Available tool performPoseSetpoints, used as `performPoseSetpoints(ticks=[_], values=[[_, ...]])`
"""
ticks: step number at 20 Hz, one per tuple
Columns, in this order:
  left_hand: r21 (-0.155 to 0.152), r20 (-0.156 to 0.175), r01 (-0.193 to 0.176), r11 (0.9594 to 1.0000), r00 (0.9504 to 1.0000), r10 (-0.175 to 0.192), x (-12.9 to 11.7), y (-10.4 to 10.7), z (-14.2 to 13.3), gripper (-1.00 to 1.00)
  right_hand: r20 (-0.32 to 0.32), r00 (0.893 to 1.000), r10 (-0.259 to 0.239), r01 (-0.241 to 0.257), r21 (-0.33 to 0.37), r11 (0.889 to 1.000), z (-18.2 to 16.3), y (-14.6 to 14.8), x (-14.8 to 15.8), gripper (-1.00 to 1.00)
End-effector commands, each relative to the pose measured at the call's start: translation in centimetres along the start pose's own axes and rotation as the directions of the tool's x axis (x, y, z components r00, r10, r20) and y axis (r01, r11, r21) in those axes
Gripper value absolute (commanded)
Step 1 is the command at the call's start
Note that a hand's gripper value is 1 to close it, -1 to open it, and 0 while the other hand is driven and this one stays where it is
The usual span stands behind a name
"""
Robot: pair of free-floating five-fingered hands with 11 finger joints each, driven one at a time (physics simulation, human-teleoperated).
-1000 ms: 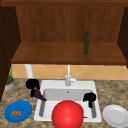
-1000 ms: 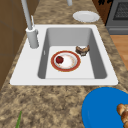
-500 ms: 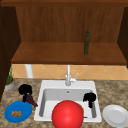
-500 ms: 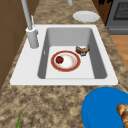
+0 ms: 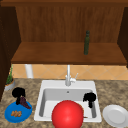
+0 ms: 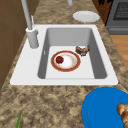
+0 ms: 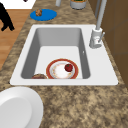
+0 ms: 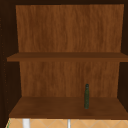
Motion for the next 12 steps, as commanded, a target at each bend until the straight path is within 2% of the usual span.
performPoseSetpoints(ticks=[1,2,3,5,7,9,10,12], values=[[0.039,0.005,0.077,0.9963,0.997,-0.077,-1.3,-0.8,3.0,1.0,0.0,1.0,0.0,0.0,0.0,1.0,0.0,0.0,0.0,0.0],[0.041,0.006,0.073,0.9965,0.9973,-0.073,-1.7,-1.2,3.7,1.0,0.0,1.0,0.0,0.0,0.0,1.0,0.0,0.0,0.0,0.0],[0.035,0.007,0.054,0.998,0.9985,-0.054,-2.5,-1.8,4.4,1.0,0.0,1.0,0.0,0.0,0.0,1.0,0.0,0.0,0.0,0.0],[0.002,0.001,0.017,0.9999,0.9999,-0.017,-4.3,-3.8,5.2,1.0,0.0,1.0,0.0,0.0,0.0,1.0,0.0,0.0,0.0,0.0],[0.002,0.001,0.013,0.9999,0.9999,-0.013,-6.1,-5.0,6.3,1.0,0.0,1.0,0.0,0.0,0.0,1.0,0.0,0.0,0.0,0.0],[0.008,0.001,0.024,0.9997,0.9997,-0.024,-7.7,-6.3,7.3,1.0,0.0,1.0,0.0,0.0,0.0,1.0,0.0,0.0,0.0,0.0],[0.03,0.005,0.048,0.9984,0.9988,-0.049,-8.2,-6.9,7.1,1.0,0.0,1.0,0.0,0.0,0.0,1.0,0.0,0.0,0.0,0.0],[0.055,0.007,0.074,0.9957,0.9972,-0.074,-9.3,-7.6,7.5,1.0,0.0,1.0,0.0,0.0,0.0,1.0,0.0,0.0,0.0,0.0]])
